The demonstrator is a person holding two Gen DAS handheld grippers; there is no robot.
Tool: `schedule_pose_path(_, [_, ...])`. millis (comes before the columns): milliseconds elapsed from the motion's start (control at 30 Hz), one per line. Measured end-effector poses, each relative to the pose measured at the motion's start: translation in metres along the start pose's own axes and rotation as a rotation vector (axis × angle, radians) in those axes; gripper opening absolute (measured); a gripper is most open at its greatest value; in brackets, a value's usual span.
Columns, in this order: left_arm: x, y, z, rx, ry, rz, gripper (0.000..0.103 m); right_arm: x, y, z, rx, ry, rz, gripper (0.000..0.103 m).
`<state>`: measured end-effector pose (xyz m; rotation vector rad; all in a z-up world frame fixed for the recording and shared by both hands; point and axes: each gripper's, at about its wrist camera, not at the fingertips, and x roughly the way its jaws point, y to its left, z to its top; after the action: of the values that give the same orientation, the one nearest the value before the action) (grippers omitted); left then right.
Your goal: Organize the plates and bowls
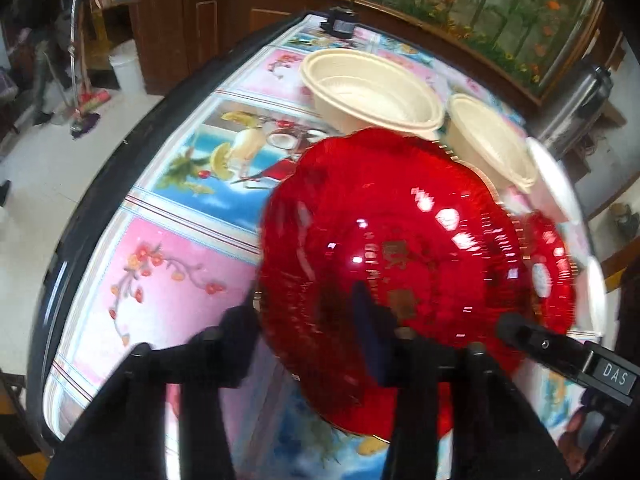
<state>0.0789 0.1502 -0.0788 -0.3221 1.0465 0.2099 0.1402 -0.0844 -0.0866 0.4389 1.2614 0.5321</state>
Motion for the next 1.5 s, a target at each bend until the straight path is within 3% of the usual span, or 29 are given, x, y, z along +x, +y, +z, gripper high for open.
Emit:
schedule_pose_path(33, [0.001, 0.002, -0.001, -0.002, -0.003, 0.019, 0.018, 0.003, 0.000, 0.000, -0.007, -0.009, -0.037, 0.030])
schedule_pose_path(67, [0.001, 0.006, -0.002, -0.009, -0.008, 0.028, 0.009, 0.005, -0.001, 0.000, -0.012, -0.017, -0.068, 0.018])
schedule_pose_path(100, [0.001, 0.010, -0.002, -0.020, -0.010, 0.000, 0.009, 0.006, -0.001, 0.002, -0.017, -0.022, -0.088, 0.013])
schedule_pose_path(300, [-0.013, 0.018, -0.012, -0.006, -0.035, -0.008, 0.009, 0.001, 0.009, -0.008, -0.070, -0.051, -0.132, 0.013])
schedule_pose_path(633, [-0.067, 0.042, -0.031, -0.031, -0.141, -0.008, 0.008, -0.025, 0.042, -0.037, -0.173, -0.090, -0.081, 0.012])
schedule_pose_path(1133, [-0.038, 0.036, -0.051, -0.034, -0.074, 0.041, 0.009, -0.004, 0.027, -0.051, -0.171, -0.047, -0.080, 0.013])
schedule_pose_path(1233, [-0.032, 0.037, -0.052, -0.053, -0.059, 0.054, 0.009, -0.001, 0.021, -0.051, -0.161, -0.022, -0.065, 0.017])
schedule_pose_path(1300, [-0.031, 0.041, -0.055, -0.079, -0.051, 0.041, 0.013, 0.000, 0.018, -0.053, -0.149, -0.010, -0.050, 0.021])
schedule_pose_path(1367, [-0.036, 0.044, -0.056, -0.101, -0.046, 0.063, 0.027, -0.005, 0.018, -0.055, -0.152, -0.013, -0.036, 0.032])
schedule_pose_path(1433, [-0.050, 0.047, -0.056, -0.131, -0.087, 0.072, 0.055, -0.018, 0.014, -0.056, -0.147, -0.040, -0.011, 0.046])
schedule_pose_path(1500, [-0.072, 0.046, -0.055, -0.170, -0.171, 0.061, 0.065, -0.032, 0.010, -0.056, -0.138, -0.068, 0.014, 0.049])
